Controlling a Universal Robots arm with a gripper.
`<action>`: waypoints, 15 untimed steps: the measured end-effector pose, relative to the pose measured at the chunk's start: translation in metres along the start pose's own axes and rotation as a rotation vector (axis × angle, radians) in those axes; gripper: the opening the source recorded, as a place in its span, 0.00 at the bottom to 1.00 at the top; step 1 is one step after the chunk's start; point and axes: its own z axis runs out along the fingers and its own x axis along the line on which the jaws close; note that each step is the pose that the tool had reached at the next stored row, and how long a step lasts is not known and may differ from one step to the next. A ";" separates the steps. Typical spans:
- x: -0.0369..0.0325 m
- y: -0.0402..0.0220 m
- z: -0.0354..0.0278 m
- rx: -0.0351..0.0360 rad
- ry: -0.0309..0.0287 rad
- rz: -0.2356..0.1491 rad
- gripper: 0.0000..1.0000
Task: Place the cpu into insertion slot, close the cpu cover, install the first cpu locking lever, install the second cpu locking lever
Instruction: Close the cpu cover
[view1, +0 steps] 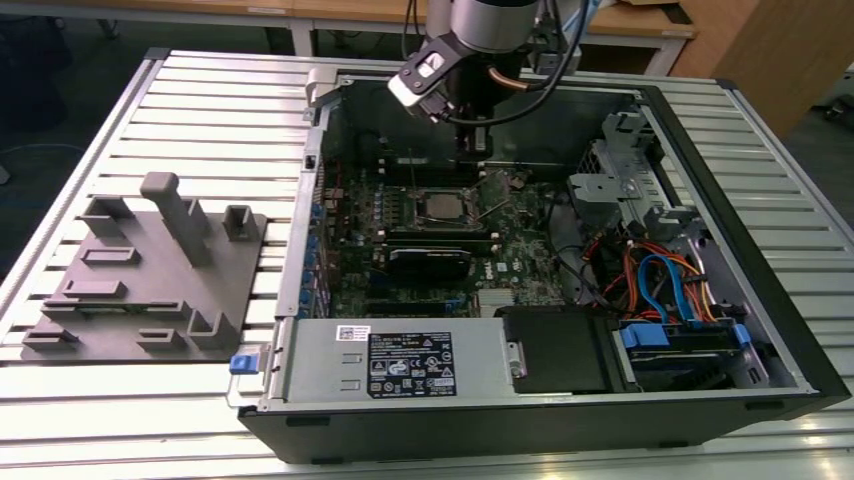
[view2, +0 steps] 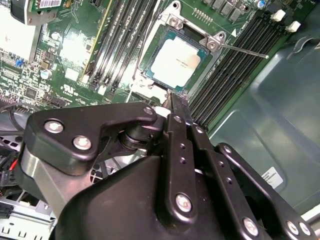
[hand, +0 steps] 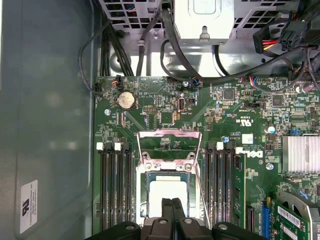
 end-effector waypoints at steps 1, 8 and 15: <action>0.0000 0.0003 0.0000 0.0000 0.0000 0.000 0.10; 0.0000 0.0021 0.0001 0.0000 0.0001 0.000 0.10; 0.0001 0.0037 0.0001 0.0000 0.0000 0.000 0.10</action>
